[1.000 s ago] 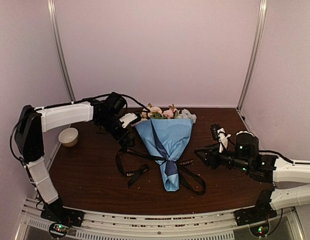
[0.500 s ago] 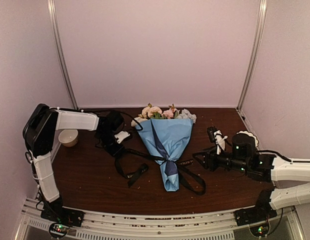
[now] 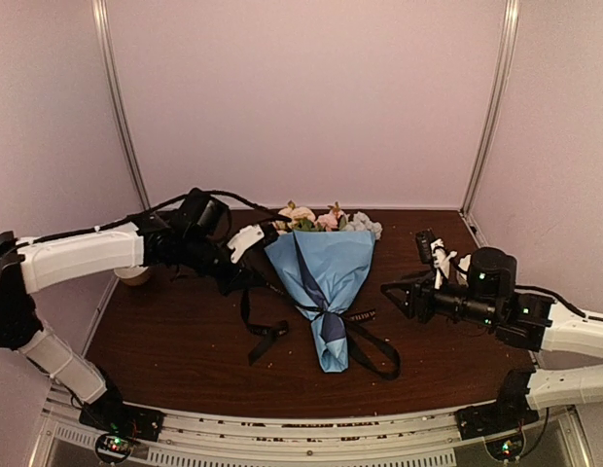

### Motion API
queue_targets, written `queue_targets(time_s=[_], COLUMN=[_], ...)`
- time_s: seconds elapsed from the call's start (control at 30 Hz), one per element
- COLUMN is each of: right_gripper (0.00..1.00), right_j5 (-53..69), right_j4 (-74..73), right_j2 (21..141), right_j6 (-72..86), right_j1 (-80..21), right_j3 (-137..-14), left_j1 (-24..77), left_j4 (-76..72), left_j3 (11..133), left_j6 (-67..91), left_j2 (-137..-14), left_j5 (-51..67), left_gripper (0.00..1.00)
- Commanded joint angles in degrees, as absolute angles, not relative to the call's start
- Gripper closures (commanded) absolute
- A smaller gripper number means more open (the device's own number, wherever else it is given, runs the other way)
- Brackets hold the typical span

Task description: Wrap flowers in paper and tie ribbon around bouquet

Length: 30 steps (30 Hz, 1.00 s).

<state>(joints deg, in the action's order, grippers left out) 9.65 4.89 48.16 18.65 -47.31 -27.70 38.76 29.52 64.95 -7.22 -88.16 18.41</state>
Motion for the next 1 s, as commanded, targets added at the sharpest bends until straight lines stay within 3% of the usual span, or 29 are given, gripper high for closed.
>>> queue_targets(time_s=[0.0, 0.17, 0.37, 0.63, 0.97], right_gripper=[0.54, 0.54, 0.53, 0.51, 0.5], right_j5=[16.65, 23.54, 29.15, 25.75, 31.78], right_j4=[4.45, 5.75, 10.8, 11.63, 14.71], right_j2=[48.44, 52.58, 59.75, 69.37, 73.75], right_j6=[17.01, 17.54, 21.06, 19.31, 19.62], right_j1=[-46.99, -46.99, -47.51, -49.74, -49.71], right_j3=[-32.09, -35.07, -36.97, -42.47, -45.44], left_j1=[51.13, 54.23, 54.23, 54.07, 53.09], left_j4=[17.73, 11.4, 10.32, 6.5, 6.39], left_j3=[65.59, 67.29, 68.83, 68.78, 67.39], left_j6=[-15.11, -12.72, -11.89, -10.94, -10.84], left_j2=[-79.69, -80.33, -85.99, -88.32, -91.37], left_j5=[32.13, 38.35, 35.48, 30.83, 27.6], left_gripper=[1.0, 1.0, 1.0, 1.0, 1.0])
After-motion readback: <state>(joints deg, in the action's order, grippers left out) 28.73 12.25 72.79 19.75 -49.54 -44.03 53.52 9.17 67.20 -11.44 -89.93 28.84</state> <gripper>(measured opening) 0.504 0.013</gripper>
